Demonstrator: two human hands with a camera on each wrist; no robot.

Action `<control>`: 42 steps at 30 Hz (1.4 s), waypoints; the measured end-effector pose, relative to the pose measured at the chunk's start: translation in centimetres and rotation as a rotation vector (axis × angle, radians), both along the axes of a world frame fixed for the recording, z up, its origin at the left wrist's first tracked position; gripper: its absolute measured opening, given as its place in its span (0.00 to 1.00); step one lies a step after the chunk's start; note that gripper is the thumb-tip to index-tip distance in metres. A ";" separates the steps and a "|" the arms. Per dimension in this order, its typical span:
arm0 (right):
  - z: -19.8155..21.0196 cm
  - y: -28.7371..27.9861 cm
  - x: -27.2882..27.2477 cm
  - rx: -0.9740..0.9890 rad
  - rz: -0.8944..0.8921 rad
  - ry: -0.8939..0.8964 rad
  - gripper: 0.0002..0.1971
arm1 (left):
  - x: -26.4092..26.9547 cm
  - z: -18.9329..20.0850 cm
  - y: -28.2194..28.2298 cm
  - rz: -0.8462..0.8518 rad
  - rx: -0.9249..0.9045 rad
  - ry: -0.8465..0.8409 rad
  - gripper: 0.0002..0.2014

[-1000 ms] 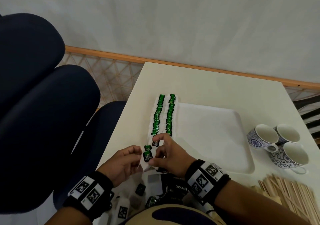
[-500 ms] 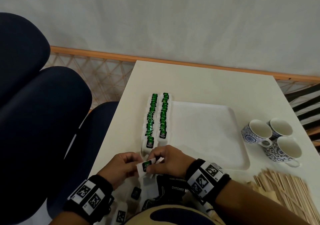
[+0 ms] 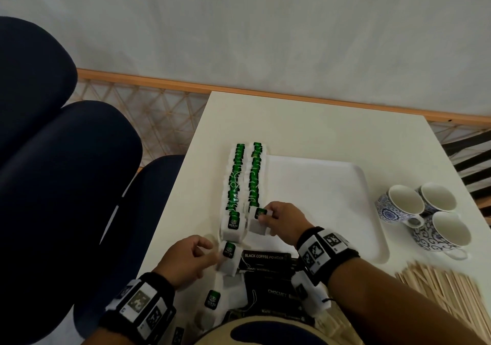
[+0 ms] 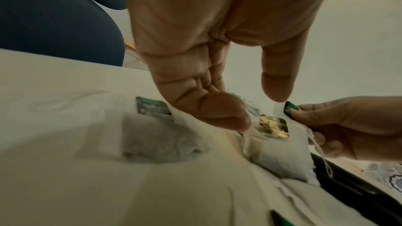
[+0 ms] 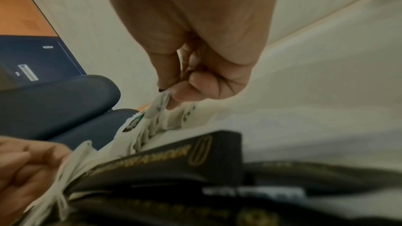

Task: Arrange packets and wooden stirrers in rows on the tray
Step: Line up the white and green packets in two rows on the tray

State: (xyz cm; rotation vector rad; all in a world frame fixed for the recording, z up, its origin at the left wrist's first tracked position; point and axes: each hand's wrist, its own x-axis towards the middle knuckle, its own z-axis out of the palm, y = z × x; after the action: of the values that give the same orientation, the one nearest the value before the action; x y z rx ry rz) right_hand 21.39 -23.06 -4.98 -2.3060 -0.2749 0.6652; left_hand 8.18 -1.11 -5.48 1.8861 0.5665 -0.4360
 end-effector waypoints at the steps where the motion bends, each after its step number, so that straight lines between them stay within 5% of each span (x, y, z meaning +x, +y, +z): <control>1: -0.2 0.3 0.0 -0.034 0.016 -0.012 0.11 | 0.2 -0.1 -0.2 -0.026 0.018 0.002 0.13; 11: -0.8 0.9 -0.2 -0.247 0.086 -0.052 0.26 | 1.2 -0.5 -0.7 -0.172 0.176 -0.009 0.10; 24: -0.7 1.6 0.1 -0.268 0.060 -0.040 0.23 | 1.1 0.8 0.6 -0.188 0.179 -0.086 0.15; 33: 0.7 1.4 -0.6 -0.074 -0.187 -0.129 0.20 | 0.6 1.7 1.2 -0.037 -0.110 -0.164 0.11; 39: 3.9 2.4 -2.9 0.216 0.191 0.150 0.16 | 1.5 2.2 0.7 0.056 -0.256 -0.202 0.12; 42: 3.7 2.4 -3.5 0.146 0.288 0.060 0.09 | 2.1 2.5 -0.4 0.037 -0.255 -0.208 0.12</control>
State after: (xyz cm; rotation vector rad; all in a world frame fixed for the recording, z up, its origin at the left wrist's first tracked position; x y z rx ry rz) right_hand 17.94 -20.64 -1.31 -2.1227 -0.6154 0.8263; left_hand 10.27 -1.52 -2.99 1.6496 0.3869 -0.2688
